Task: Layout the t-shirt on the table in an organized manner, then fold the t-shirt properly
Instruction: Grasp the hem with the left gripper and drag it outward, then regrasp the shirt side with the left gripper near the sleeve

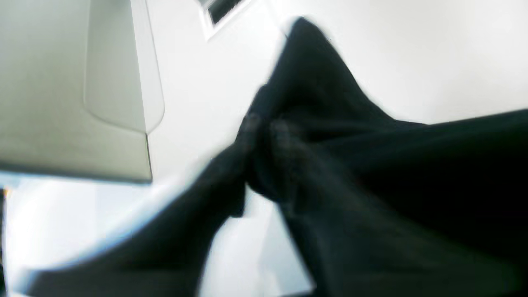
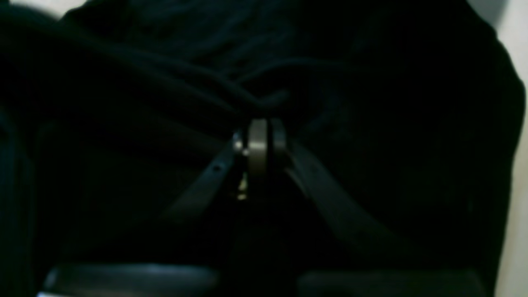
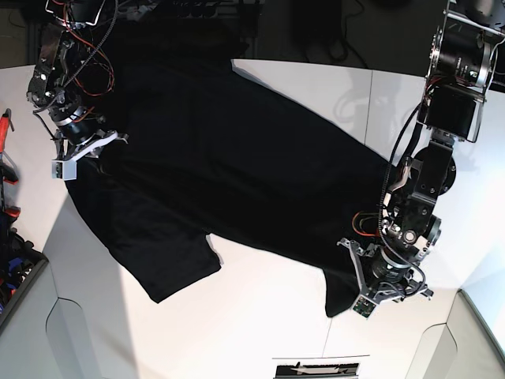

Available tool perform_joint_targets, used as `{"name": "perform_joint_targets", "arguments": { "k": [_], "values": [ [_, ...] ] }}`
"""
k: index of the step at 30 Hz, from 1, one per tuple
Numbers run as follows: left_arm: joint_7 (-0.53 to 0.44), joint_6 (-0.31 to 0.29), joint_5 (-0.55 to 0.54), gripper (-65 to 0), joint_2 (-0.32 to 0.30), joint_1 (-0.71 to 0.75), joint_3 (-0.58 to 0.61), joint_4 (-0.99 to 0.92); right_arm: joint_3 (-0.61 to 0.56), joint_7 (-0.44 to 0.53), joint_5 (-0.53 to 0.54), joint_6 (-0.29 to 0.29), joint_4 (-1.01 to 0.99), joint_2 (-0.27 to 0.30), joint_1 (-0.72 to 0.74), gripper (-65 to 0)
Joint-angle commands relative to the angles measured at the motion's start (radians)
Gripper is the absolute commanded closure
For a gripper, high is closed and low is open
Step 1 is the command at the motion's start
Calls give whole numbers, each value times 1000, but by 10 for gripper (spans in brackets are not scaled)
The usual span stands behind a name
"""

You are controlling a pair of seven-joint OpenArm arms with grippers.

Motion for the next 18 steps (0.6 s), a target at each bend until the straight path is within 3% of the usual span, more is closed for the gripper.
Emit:
{"name": "perform_joint_targets", "arguments": {
  "k": [1,2,5,11,12,14,17,18],
  "values": [
    [13,35,-11,-331,-6,-29,-11,18,3,-40,-14,-18,2,13,-3,-85],
    [43,61,-19,-375,-6,-23,-10,18,3,-40,-10,-18,2,13,-3,-129],
    [61,77,-20,-379,-7,17,-10,18,3,-40,-6,-18,2,13,-3,-224],
    [37,122,-22,-369,-8,115,-39,19,3,-35,-6,-18,2,17,-2,-234],
    [37,120,-22,-340,-7,129,-57,19,3,-32,-4,-18,2,20,0,-234],
    [37,120,-25,-223,-10,158,-99,19,6,-31,36,-18,6,28,5,-212],
    [33,90,-59,-29,-29,197,-167,24,20,-32,111,-18,45,35,5,-26],
    [33,75,-84,0,-42,211,-192,31,27,-32,127,-18,66,35,5,0]
  ]
}}
